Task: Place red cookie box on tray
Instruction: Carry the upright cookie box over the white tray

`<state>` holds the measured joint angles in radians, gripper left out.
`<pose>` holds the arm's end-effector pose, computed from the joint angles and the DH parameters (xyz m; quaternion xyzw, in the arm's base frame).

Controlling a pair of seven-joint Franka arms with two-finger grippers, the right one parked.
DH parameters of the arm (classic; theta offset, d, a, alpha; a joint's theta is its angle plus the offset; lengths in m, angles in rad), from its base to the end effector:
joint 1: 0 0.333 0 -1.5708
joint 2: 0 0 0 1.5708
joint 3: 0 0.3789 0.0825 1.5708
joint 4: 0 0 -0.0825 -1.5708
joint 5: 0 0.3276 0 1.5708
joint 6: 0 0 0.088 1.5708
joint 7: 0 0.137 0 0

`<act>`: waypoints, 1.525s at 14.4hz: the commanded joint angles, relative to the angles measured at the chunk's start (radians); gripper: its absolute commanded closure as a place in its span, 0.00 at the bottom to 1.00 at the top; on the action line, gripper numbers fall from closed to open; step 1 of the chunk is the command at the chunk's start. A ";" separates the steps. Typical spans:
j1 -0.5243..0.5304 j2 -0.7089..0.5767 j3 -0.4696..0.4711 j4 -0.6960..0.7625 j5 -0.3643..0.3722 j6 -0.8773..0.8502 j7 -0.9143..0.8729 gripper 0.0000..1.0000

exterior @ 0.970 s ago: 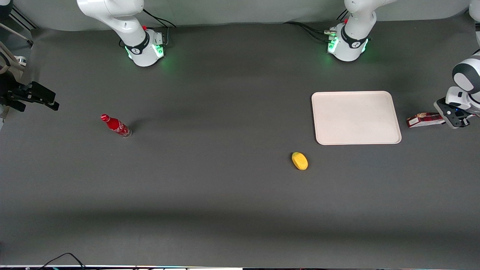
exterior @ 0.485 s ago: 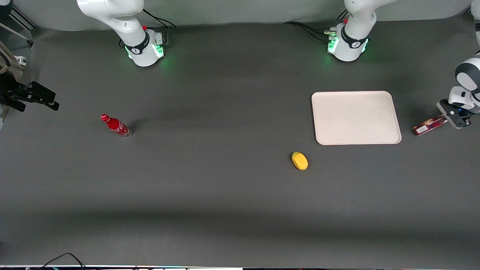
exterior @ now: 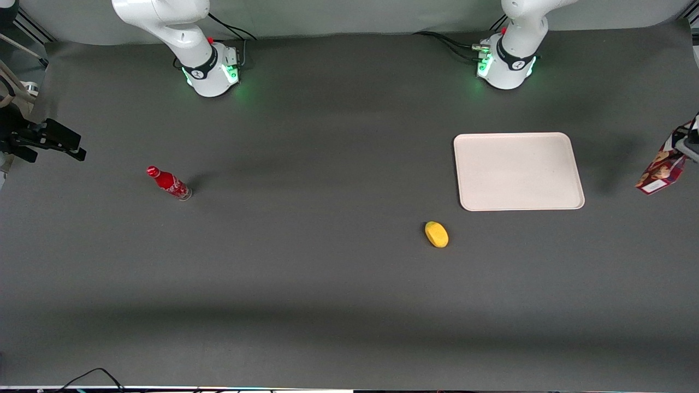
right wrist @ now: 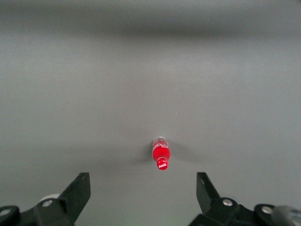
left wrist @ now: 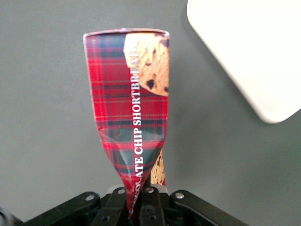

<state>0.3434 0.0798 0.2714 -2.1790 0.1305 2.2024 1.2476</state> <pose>0.4038 0.2917 0.4201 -0.9350 0.3482 0.0661 0.0154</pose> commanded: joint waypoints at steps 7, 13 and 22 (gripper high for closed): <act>-0.052 -0.084 -0.317 0.007 0.052 -0.337 -0.961 1.00; -0.052 -0.026 -0.322 -0.139 -0.024 -0.172 -1.137 1.00; -0.052 0.020 -0.322 -0.286 -0.048 0.102 -1.137 0.90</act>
<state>0.2926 0.0998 -0.0499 -2.4379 0.0901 2.2650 0.1249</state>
